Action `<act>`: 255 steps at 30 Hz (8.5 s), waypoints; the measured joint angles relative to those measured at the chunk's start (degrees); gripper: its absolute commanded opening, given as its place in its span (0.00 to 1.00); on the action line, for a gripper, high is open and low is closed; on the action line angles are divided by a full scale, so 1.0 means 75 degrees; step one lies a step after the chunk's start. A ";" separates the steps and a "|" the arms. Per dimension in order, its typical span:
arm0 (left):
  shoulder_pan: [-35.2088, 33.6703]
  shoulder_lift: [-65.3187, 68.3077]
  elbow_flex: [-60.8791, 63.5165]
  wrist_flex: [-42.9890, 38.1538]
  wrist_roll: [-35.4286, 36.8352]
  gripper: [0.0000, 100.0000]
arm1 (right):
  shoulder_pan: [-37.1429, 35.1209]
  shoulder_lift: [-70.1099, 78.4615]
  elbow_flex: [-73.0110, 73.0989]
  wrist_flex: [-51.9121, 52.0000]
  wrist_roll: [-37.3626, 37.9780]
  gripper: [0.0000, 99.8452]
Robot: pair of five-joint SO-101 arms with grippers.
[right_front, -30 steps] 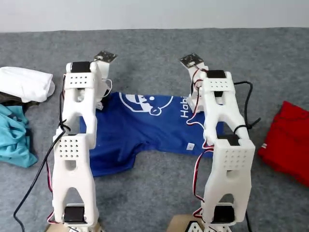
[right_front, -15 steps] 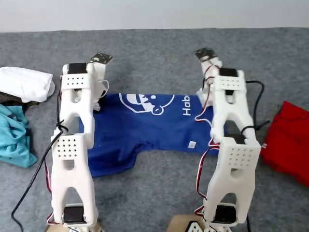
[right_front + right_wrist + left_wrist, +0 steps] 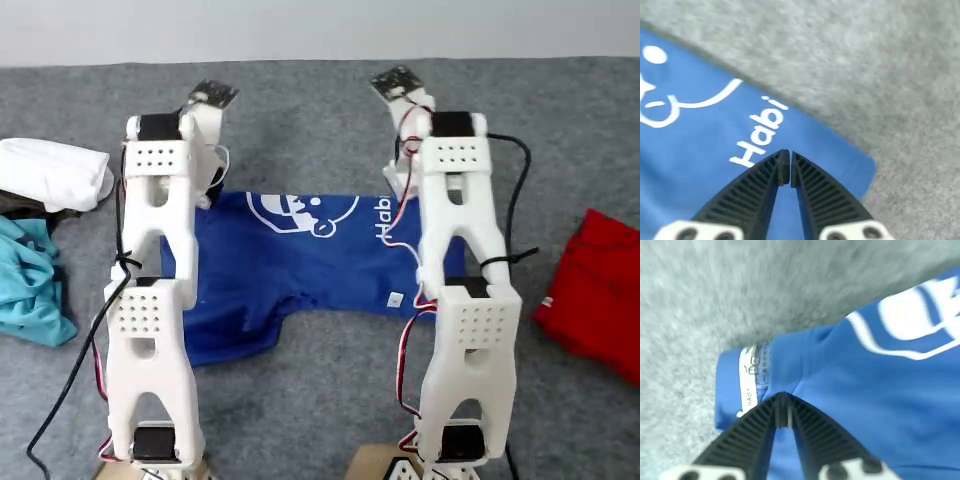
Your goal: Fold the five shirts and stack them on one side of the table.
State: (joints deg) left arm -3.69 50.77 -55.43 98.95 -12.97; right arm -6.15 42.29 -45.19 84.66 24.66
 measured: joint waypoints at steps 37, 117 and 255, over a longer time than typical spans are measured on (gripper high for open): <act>-0.5837 -0.7080 0.5802 0.0000 -0.0223 0.00 | -0.3493 -0.1782 0.1149 0.2110 0.0000 0.01; -0.9295 -0.5685 0.5802 0.0000 -0.0938 0.00 | -0.7244 -0.0164 0.1688 0.0961 0.1207 0.01; -0.8674 -0.5685 0.5802 0.0000 -0.0961 0.00 | -0.5767 0.1770 -0.0645 0.2110 -0.0023 0.01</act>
State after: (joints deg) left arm -68.75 8.13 -11.91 98.95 -20.18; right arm -49.41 55.56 -50.02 100.48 24.48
